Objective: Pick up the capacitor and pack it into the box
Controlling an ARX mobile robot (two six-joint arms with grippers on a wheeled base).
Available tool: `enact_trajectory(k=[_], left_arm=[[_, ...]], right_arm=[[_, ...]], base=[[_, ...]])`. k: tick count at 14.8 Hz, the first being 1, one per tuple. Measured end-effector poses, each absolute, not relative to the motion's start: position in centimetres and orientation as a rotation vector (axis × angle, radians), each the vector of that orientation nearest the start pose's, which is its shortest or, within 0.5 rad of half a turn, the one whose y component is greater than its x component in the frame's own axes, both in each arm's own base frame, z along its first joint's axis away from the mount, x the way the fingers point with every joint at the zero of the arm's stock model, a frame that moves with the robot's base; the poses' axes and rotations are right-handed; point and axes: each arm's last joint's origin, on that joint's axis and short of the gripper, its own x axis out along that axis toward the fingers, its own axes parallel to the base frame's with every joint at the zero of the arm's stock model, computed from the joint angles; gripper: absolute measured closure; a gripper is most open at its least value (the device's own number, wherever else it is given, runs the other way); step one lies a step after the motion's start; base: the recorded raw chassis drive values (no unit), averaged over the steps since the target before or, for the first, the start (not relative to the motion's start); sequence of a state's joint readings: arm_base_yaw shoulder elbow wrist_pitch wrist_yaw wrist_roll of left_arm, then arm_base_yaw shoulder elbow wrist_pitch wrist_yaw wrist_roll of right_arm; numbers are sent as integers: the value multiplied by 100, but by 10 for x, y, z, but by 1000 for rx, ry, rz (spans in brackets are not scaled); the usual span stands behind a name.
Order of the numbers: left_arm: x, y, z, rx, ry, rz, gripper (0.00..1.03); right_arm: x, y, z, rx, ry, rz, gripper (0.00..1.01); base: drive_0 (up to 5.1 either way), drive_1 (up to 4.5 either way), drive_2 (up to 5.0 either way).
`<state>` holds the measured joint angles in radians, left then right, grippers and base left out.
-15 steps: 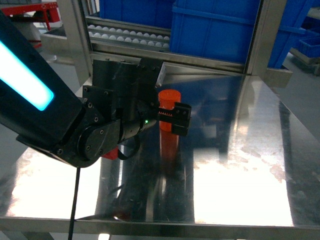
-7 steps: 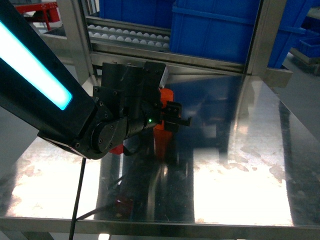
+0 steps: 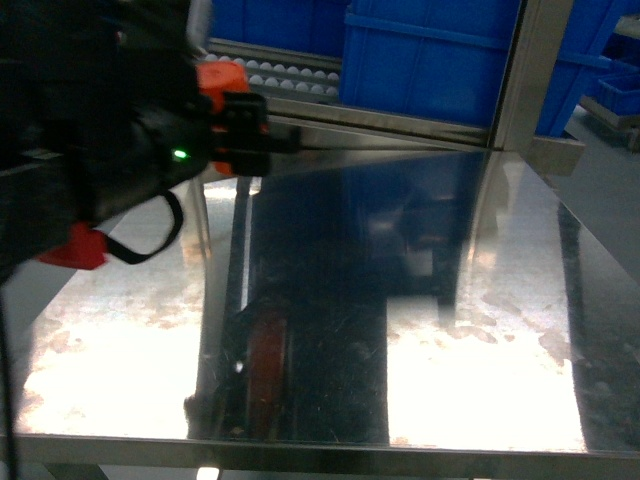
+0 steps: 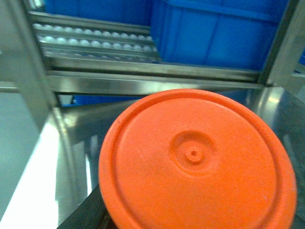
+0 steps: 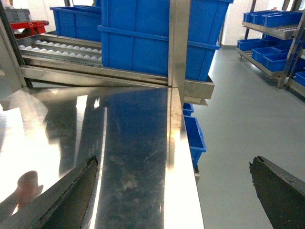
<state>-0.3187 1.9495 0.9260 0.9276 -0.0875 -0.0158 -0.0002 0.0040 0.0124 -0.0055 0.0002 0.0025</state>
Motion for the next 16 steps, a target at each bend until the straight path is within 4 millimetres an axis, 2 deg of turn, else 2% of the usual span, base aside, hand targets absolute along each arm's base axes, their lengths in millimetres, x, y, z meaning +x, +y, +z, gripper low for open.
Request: enact_trajectory(k=[2, 3, 6, 11, 15, 16], left_arm=[[321, -92, 173, 4, 86, -136, 58], [289, -82, 173, 5, 98, -115, 58], [216, -58, 170, 16, 123, -40, 58], [192, -50, 169, 10, 132, -23, 58], [190, -49, 177, -5, 91, -32, 58], [173, -32, 172, -13, 22, 7, 58]], right_arm=[[97, 0, 167, 2, -3, 0, 3], [97, 0, 167, 2, -3, 0, 3], [97, 0, 167, 2, -3, 0, 3], [97, 0, 167, 2, -3, 0, 3], [97, 0, 167, 2, -3, 0, 3], [97, 0, 167, 2, -3, -1, 3]], base=[[0, 0, 0], [0, 0, 0], [0, 0, 0], [0, 0, 0], [0, 0, 0], [0, 0, 0]])
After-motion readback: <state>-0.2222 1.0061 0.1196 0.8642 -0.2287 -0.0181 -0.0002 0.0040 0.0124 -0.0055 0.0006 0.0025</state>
